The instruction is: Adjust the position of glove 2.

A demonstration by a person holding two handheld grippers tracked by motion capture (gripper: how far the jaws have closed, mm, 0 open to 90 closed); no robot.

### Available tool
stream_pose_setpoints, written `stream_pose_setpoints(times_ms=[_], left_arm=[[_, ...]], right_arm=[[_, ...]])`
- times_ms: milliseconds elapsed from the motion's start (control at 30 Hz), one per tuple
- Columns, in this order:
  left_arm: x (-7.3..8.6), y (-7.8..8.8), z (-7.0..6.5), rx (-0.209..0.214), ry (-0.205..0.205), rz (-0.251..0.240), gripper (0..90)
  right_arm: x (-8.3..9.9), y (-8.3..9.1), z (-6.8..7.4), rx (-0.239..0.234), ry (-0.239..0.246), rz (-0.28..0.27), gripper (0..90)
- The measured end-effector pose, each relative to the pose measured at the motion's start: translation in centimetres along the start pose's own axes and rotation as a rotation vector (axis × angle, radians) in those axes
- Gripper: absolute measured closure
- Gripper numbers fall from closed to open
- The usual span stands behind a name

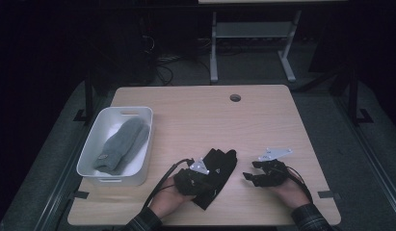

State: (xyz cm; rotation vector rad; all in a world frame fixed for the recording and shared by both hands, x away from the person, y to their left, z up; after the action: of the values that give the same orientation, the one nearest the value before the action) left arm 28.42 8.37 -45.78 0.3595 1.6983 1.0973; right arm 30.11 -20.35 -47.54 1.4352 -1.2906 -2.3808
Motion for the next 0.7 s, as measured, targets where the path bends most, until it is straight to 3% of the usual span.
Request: stream_pose_setpoints(times_ms=[133, 167, 200, 233, 267, 367, 500, 700], left_arm=[[0.5, 0.7, 1.2, -0.030, 0.003, 0.022, 89.4], [0.7, 0.8, 1.4, -0.039, 0.020, 0.012, 89.4], [0.9, 1.0, 1.9, -0.049, 0.007, 0.024, 89.4], [1.0, 1.1, 2.0, -0.058, 0.029, 0.013, 89.4], [1.1, 1.3, 2.3, -0.067, 0.026, 0.018, 89.4], [1.0, 1.6, 2.6, -0.052, 0.035, 0.005, 88.1], [-0.1, 2.1, 3.0, -0.043, 0.023, -0.029, 76.2], [-1.4, 1.7, 4.0, -0.092, 0.003, -0.058, 51.9]], right_arm=[[0.2, 0.1, -0.6, 0.031, -0.011, 0.000, 30.9], [0.2, 0.0, -0.7, 0.037, -0.017, 0.000, 30.2], [0.3, 0.0, -0.9, 0.039, -0.019, 0.005, 29.9], [0.4, 0.0, -1.2, 0.042, -0.015, 0.004, 29.3], [0.4, 0.1, -1.3, 0.047, -0.024, 0.002, 29.2], [0.5, 0.1, -1.7, 0.060, -0.027, -0.006, 27.5], [0.7, 0.0, -1.8, 0.087, 0.003, -0.010, 23.1], [1.0, -0.1, -2.2, 0.088, 0.008, -0.035, 16.0]])
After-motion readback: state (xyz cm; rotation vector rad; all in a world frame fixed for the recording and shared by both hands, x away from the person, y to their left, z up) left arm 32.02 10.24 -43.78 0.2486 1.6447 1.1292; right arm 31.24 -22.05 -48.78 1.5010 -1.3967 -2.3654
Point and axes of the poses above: each handheld gripper's, and its own axes: y roughly backward along the jaws, x roughly out of its underside, z roughly to its left, the point moved 1 cm from there along -y, roughly forward along the jaws, and after that the axes turned 9 degrees about -x, right-handed, at the moved point
